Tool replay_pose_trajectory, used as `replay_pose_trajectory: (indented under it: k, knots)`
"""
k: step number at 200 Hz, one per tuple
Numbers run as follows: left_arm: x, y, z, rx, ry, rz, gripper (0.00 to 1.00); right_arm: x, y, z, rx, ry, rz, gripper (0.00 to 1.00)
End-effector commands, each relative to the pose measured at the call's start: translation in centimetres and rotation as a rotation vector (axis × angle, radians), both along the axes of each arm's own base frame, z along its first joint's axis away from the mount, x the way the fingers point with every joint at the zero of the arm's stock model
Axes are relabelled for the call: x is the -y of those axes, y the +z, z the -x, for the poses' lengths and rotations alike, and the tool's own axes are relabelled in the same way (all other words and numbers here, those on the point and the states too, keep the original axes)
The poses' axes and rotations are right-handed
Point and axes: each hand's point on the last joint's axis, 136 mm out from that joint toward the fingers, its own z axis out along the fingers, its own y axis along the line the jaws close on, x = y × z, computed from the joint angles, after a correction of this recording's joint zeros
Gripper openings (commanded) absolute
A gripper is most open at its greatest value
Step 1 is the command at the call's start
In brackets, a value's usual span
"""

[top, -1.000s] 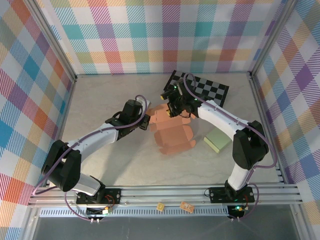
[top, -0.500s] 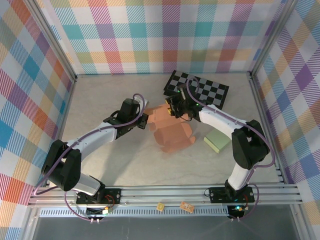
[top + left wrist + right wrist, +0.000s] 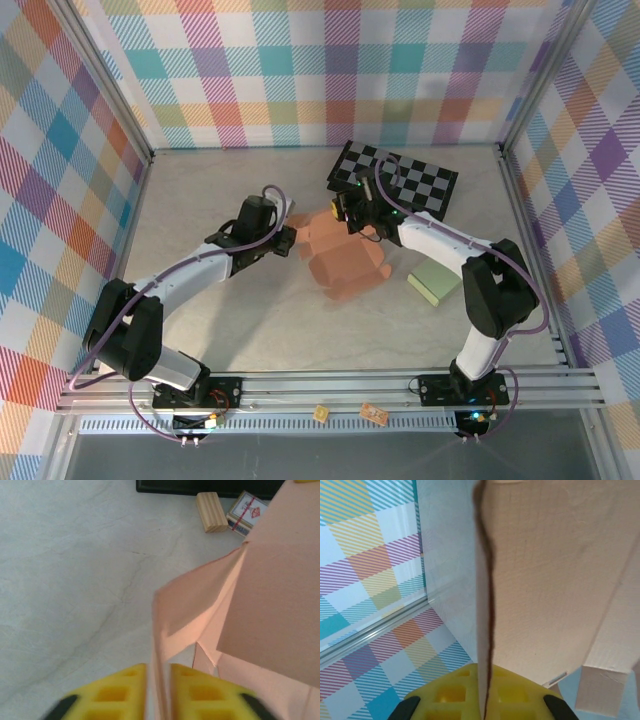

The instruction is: Fold the paper box

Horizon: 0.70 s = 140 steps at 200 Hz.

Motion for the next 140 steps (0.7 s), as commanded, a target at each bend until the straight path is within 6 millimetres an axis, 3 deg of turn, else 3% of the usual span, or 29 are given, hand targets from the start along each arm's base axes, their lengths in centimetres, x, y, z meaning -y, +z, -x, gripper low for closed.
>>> replay_pose_trajectory:
  k: [1, 36, 49, 67, 89, 105, 108, 115, 140]
  knots:
    - [0.4, 4.0, -0.5, 0.036, 0.026, 0.103, 0.36, 0.1, 1.2, -1.2, 0.027, -0.042, -0.029, 0.0]
    - [-0.3, 10.0, 0.7, 0.004, 0.213, 0.37, 0.64, -0.2, 2.0, -1.8, 0.009, -0.059, -0.041, 0.0]
    - [-0.4, 12.5, 1.1, -0.037, 0.293, 0.509, 0.66, -0.3, 2.0, -2.0, -0.002, -0.064, -0.045, 0.0]
    - [0.3, 14.4, 1.1, -0.164, 0.394, 0.692, 0.59, -0.7, 2.0, -2.5, -0.009, -0.062, -0.045, 0.0]
    - [2.9, 13.4, 0.8, -0.396, 0.448, 0.821, 0.54, -1.1, 1.8, -2.9, -0.019, -0.059, -0.048, 0.0]
    - [4.1, 13.7, -0.3, -0.451, 0.469, 0.886, 0.52, -1.3, 1.7, -2.9, -0.023, -0.052, -0.045, 0.0]
    - [4.4, 14.4, -0.8, -0.433, 0.457, 0.91, 0.52, -1.3, 1.7, -2.9, -0.023, -0.052, -0.045, 0.0]
    - [4.5, 14.9, -1.4, -0.424, 0.465, 0.911, 0.51, -1.3, 1.6, -2.8, -0.027, -0.051, -0.042, 0.0]
    - [3.9, 12.8, -2.2, -0.471, 0.562, 0.792, 0.48, -1.3, 1.6, -2.9, -0.025, -0.053, -0.045, 0.0]
